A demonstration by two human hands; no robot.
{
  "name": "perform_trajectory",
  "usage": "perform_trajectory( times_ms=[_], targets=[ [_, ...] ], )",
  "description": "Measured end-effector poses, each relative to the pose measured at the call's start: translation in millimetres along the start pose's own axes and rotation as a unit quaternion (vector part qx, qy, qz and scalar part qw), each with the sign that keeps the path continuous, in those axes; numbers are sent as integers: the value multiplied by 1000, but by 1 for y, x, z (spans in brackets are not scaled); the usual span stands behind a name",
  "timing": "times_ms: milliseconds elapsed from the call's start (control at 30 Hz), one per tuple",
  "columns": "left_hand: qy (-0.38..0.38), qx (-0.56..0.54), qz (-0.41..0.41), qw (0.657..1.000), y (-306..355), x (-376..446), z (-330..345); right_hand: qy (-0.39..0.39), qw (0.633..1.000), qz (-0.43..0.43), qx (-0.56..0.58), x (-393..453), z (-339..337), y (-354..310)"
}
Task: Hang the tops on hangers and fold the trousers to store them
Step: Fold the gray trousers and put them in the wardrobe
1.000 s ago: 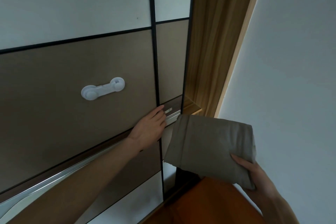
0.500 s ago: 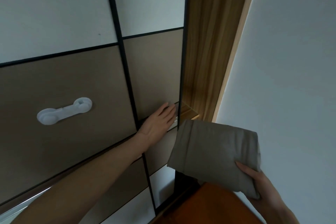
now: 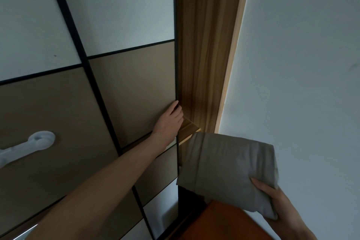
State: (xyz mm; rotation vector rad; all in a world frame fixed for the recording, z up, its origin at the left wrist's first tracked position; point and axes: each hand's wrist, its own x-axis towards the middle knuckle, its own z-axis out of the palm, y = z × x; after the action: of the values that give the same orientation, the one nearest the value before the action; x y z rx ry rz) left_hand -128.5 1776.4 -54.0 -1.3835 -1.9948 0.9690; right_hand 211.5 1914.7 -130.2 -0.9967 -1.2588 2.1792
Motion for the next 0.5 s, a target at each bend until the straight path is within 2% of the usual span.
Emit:
perform_trajectory(
  times_ms=[333, 500],
  targets=[
    [-19, -39, -37, 998, -2, -35, -4, 1, 1000, 19, -2, 6, 9, 6],
    [-95, -7, -16, 995, 3, -60, 3, -40, 998, 26, 42, 6, 22, 2]
  ],
)
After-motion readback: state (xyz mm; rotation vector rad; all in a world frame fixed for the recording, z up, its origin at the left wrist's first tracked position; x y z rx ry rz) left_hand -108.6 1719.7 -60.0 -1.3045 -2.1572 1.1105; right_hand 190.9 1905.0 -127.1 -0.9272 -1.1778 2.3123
